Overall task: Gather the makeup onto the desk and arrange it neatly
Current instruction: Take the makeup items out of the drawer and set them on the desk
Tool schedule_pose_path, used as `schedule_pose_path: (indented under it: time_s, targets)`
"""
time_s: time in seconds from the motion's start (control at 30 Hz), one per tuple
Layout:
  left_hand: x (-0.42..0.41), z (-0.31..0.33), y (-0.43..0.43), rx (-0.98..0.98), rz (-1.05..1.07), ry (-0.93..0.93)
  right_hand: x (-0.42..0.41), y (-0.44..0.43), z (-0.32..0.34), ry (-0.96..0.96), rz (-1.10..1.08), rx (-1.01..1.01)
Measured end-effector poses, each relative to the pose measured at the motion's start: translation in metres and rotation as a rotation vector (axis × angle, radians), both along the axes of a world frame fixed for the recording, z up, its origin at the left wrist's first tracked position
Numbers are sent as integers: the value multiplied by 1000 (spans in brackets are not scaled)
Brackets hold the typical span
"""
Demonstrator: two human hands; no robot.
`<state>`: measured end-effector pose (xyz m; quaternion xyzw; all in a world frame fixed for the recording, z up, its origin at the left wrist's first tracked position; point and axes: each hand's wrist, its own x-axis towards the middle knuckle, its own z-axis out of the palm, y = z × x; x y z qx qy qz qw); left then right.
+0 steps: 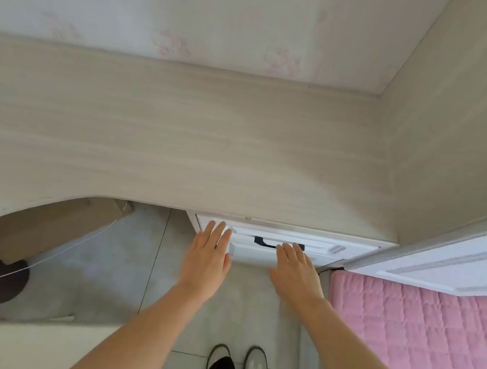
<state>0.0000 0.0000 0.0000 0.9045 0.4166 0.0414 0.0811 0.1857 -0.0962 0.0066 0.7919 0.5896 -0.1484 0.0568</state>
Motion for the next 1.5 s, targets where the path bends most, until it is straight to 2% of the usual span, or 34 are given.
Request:
schedule_pose_path:
  time_s: [0.07, 0.5, 0.97, 1.17, 1.37, 1.5]
  targets:
    - [7, -5, 7, -31, 12, -19, 4, 6, -10, 61, 14, -89]
    - [22, -40, 6, -30, 71, 13, 21, 19, -51, 134, 13, -239]
    - [25, -40, 1, 89, 57, 51, 13, 12, -57, 107, 16, -195]
    - [29, -42, 3, 28, 21, 17, 2, -5, -51, 127, 36, -209]
    - [30, -45, -10, 15, 15, 90, -3, -33, -45, 196, 56, -211]
    - [27, -48, -17, 58, 19, 65, -5, -42, -31, 236, 46, -49]
